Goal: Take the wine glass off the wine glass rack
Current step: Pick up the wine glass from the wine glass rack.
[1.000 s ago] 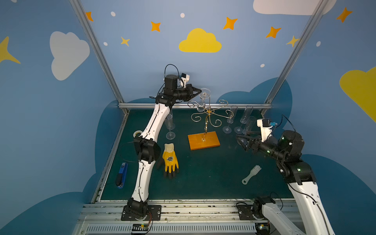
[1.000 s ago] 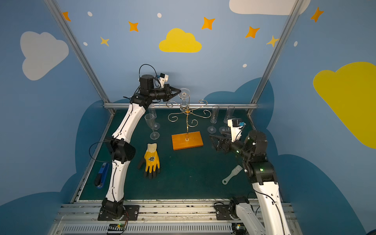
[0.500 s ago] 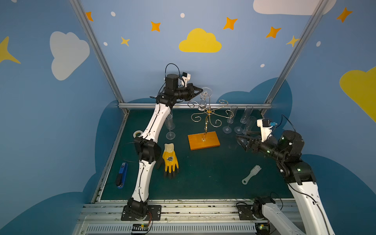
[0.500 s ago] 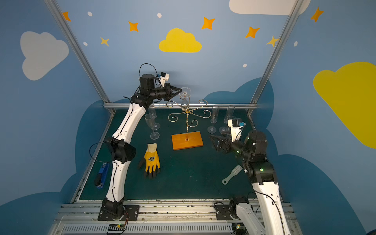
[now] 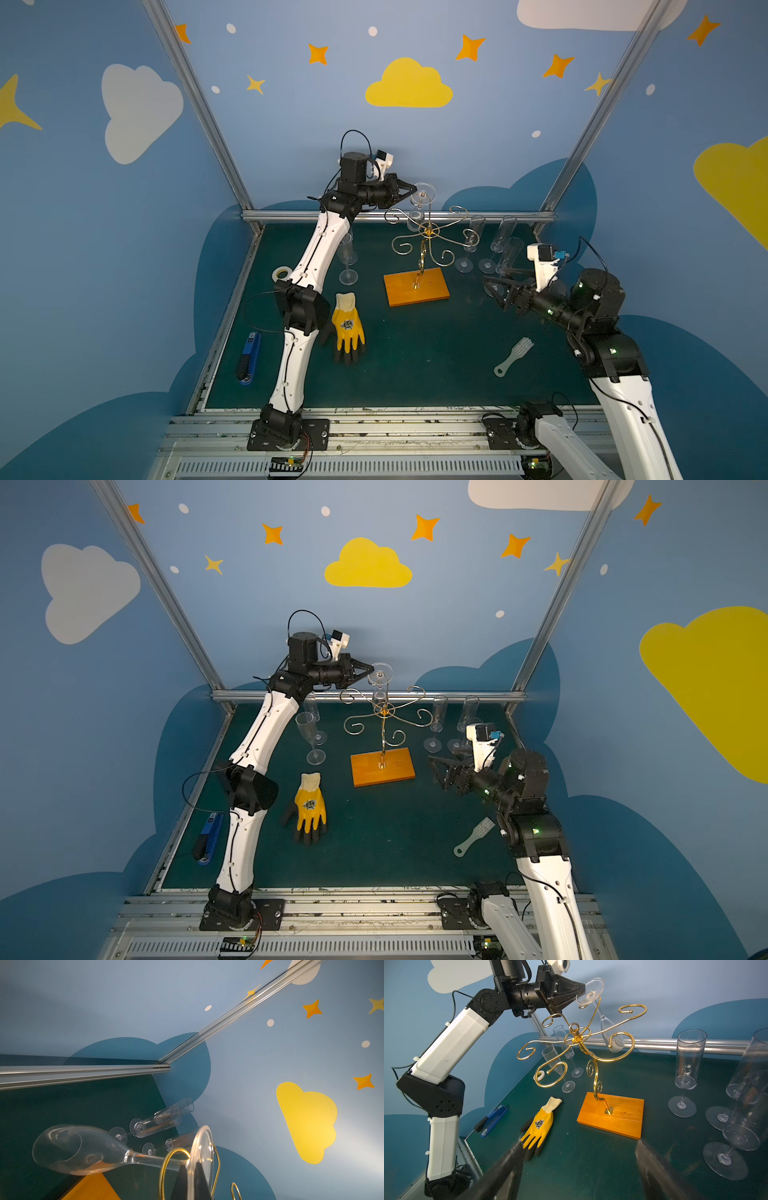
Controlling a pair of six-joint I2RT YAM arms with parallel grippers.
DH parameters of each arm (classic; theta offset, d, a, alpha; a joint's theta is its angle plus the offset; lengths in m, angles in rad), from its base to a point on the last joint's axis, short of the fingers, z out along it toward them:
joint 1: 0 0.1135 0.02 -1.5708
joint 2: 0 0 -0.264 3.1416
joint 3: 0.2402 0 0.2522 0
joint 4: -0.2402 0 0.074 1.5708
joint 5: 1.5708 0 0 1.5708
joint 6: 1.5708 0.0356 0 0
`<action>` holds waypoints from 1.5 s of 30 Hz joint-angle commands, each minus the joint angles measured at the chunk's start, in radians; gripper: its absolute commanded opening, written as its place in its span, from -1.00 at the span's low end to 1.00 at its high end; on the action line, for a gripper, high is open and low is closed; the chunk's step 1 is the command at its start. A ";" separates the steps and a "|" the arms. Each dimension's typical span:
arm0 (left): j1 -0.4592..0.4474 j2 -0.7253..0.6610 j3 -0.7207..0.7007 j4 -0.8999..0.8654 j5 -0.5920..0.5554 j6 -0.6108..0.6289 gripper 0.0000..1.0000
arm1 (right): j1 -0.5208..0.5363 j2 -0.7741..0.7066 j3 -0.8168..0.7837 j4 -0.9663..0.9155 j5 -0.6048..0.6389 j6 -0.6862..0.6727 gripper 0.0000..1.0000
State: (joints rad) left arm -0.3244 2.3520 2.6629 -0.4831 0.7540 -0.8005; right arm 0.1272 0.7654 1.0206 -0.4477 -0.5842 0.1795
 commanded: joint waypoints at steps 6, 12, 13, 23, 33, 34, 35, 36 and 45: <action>0.000 -0.084 0.017 -0.029 0.044 0.038 -0.94 | 0.004 -0.020 -0.013 -0.021 0.007 0.003 0.67; 0.015 -0.106 0.009 -0.064 0.056 0.067 -0.94 | 0.005 -0.025 -0.013 -0.025 0.009 0.001 0.67; 0.019 -0.113 0.000 -0.067 0.057 0.071 -0.94 | 0.004 -0.026 -0.013 -0.027 0.010 0.002 0.67; 0.053 -0.224 -0.171 -0.019 0.080 0.075 -0.94 | 0.005 -0.022 -0.012 -0.022 0.012 0.010 0.67; 0.074 -0.302 -0.277 0.042 0.068 0.055 -0.94 | 0.006 -0.022 0.002 -0.025 0.009 0.025 0.67; 0.074 -0.311 -0.282 0.043 0.061 0.059 -0.94 | 0.006 -0.022 0.005 -0.023 0.007 0.029 0.67; 0.077 -0.323 -0.289 0.041 0.053 0.066 -0.94 | 0.005 -0.020 0.009 -0.022 0.005 0.032 0.67; 0.077 -0.333 -0.296 0.040 0.047 0.071 -0.94 | 0.005 -0.018 0.011 -0.020 0.003 0.036 0.67; 0.079 -0.469 -0.398 0.040 -0.043 0.163 -0.94 | 0.006 0.029 0.058 0.026 -0.031 0.101 0.67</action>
State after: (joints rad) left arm -0.2485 1.9476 2.2780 -0.4892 0.7422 -0.6941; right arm 0.1284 0.7822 1.0351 -0.4629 -0.5949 0.2432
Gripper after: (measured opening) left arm 0.063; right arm 0.835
